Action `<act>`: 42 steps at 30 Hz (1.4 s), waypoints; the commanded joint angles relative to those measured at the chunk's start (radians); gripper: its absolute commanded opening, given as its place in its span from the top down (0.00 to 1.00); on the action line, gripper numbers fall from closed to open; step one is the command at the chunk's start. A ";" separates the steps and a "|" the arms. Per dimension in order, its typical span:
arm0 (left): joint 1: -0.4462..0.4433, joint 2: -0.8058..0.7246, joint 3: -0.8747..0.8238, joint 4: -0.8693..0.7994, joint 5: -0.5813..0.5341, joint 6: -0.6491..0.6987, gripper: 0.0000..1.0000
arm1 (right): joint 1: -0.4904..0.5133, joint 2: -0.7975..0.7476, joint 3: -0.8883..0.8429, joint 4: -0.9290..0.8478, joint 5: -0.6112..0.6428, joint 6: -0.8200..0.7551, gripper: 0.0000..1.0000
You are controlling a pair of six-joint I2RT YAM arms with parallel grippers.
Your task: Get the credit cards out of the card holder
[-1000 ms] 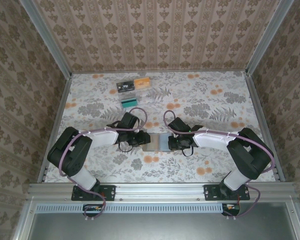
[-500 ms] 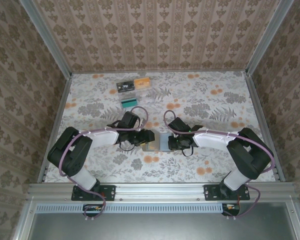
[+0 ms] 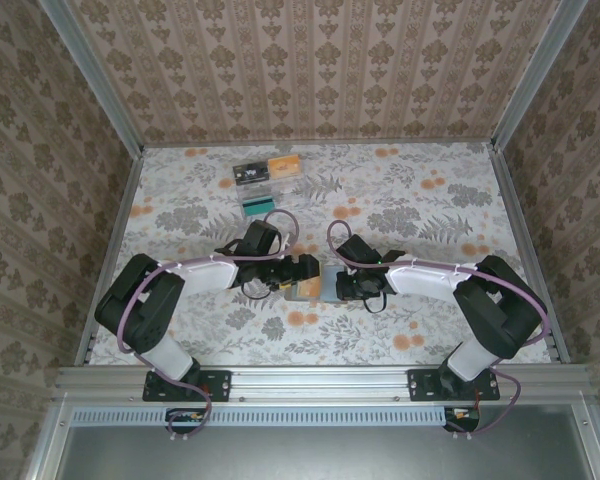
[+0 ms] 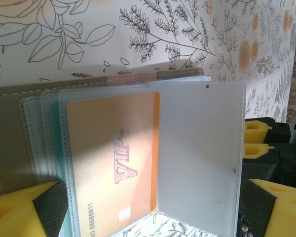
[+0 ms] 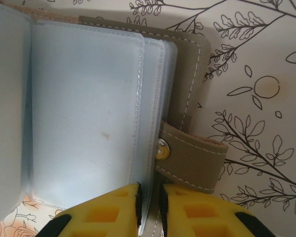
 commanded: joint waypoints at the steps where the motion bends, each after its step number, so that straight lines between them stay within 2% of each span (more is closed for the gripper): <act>1: -0.012 0.003 0.020 -0.034 -0.002 0.029 0.06 | 0.010 0.038 -0.001 -0.017 0.019 0.008 0.78; 5: -0.005 -0.018 0.021 -0.068 -0.024 0.047 0.05 | 0.008 0.018 -0.001 -0.038 0.044 0.009 0.75; 9: 0.008 -0.031 0.022 -0.090 -0.031 0.060 0.06 | 0.001 -0.033 0.004 -0.074 0.096 0.019 0.65; 13: 0.022 -0.052 0.018 -0.119 -0.049 0.071 0.06 | -0.013 -0.099 0.017 -0.111 0.139 0.023 0.61; 16: 0.039 -0.082 0.018 -0.160 -0.077 0.088 0.09 | -0.018 -0.145 0.039 -0.118 0.130 0.021 0.60; 20: 0.055 -0.113 0.019 -0.206 -0.098 0.115 0.13 | -0.018 -0.164 0.073 -0.086 0.053 0.019 0.60; 23: 0.063 -0.125 0.017 -0.240 -0.121 0.127 0.22 | -0.018 -0.150 0.101 -0.038 -0.030 0.022 0.62; 27: 0.085 -0.134 0.001 -0.266 -0.158 0.134 0.48 | -0.011 -0.102 0.141 0.016 -0.128 0.039 0.69; 32: 0.106 -0.117 0.001 -0.282 -0.161 0.164 0.69 | -0.009 -0.032 0.166 0.068 -0.199 0.076 0.75; 34: 0.108 -0.097 0.010 -0.275 -0.150 0.172 0.86 | -0.010 -0.001 0.166 0.089 -0.221 0.098 0.79; 36: 0.108 -0.080 0.012 -0.257 -0.137 0.169 0.90 | -0.015 0.028 0.161 0.117 -0.244 0.119 0.80; 42: 0.104 -0.029 0.012 -0.211 -0.108 0.155 0.91 | -0.022 0.101 0.156 0.163 -0.278 0.170 0.83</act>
